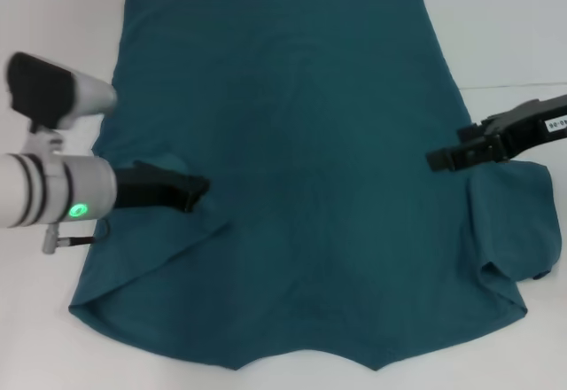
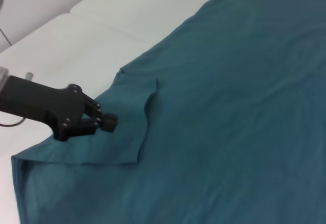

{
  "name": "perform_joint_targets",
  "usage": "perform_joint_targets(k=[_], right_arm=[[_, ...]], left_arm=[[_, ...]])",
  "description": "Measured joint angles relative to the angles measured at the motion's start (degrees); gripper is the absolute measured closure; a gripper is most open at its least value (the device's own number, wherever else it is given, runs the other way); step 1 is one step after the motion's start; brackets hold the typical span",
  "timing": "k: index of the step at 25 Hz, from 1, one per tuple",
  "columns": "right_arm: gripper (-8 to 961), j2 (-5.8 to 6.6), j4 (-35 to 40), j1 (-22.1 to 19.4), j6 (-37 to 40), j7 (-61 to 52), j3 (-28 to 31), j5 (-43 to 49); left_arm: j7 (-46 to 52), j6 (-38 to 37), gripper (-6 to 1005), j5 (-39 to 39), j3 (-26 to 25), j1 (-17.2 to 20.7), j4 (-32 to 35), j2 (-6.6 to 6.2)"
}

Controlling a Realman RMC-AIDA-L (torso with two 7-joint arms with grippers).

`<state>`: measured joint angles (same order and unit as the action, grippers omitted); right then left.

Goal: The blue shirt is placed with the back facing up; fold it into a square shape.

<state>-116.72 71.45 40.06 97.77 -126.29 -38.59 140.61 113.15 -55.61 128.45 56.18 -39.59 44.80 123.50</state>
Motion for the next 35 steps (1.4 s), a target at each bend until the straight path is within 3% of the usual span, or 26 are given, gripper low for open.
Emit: perform_joint_targets(k=[3,9,12,17,20,25,35], right_arm=[[88,0.60,0.6,-0.1,2.4,-1.9,0.0,1.4],[88,0.42,2.9,-0.4,5.6,-7.1,-0.4,14.7],[88,0.33,3.0,-0.6,5.2,-7.9,-1.2,20.2],[89,0.29,3.0,-0.8,4.1,-7.3,-4.3,26.0],[89,0.18,3.0,-1.8,2.9,-7.7,-9.3,27.2],[89,0.18,3.1,-4.0,-0.2,-10.0,-18.6,27.3],[89,0.14,3.0,-7.9,-5.9,-13.1,-28.3,27.5]], left_arm=[[-2.2,-11.8,887,-4.3,-6.8,1.8,3.2,-0.46],[-3.1,-26.2,858,-9.2,-12.0,5.8,7.0,-0.74],[-3.2,-27.6,843,-9.1,-12.4,7.8,7.8,-0.47],[-4.2,-28.5,611,-9.5,-13.8,10.0,8.0,-0.07],[-4.5,-29.0,407,-9.6,-14.2,10.3,7.9,0.13],[-4.6,-29.3,273,-9.9,-14.2,10.8,7.7,0.40],[-5.5,-30.6,275,-11.2,-15.0,11.3,7.6,0.43]])
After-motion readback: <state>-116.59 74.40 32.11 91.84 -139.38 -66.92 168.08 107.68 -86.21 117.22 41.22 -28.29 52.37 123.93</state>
